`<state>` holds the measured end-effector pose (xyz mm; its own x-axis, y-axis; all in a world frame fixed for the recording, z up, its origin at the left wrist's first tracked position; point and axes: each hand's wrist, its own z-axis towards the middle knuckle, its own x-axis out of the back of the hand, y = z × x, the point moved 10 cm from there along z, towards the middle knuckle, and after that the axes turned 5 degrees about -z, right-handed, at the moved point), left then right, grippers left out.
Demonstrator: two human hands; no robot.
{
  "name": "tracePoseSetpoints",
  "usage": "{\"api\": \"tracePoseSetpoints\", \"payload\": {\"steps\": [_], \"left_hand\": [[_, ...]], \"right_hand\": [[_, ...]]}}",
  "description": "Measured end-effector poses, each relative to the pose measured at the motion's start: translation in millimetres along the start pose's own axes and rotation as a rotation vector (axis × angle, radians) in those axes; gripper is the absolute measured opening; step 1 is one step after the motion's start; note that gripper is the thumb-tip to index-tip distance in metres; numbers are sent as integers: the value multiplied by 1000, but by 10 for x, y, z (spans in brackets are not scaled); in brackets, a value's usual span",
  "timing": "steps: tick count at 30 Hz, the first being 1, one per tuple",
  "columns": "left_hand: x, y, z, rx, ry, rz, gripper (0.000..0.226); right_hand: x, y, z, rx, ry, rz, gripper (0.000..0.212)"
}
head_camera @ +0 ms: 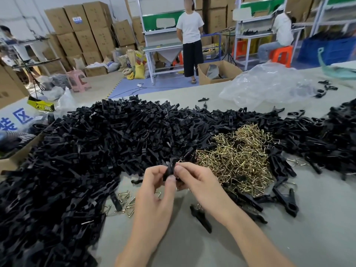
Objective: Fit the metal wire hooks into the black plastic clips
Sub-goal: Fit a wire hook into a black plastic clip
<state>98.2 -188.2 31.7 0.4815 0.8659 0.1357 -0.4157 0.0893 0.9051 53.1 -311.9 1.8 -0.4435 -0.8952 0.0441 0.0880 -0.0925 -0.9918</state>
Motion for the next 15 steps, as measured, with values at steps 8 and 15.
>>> {"api": "tracePoseSetpoints", "payload": {"steps": [8,15], "left_hand": [[119,-72,27,104,68,-257,10],[279,-121,23,117,174,-244,32]], "right_hand": [[-79,56,-16,-58,-135,157,25],[82,123,10,-78,5,199,25]]}}
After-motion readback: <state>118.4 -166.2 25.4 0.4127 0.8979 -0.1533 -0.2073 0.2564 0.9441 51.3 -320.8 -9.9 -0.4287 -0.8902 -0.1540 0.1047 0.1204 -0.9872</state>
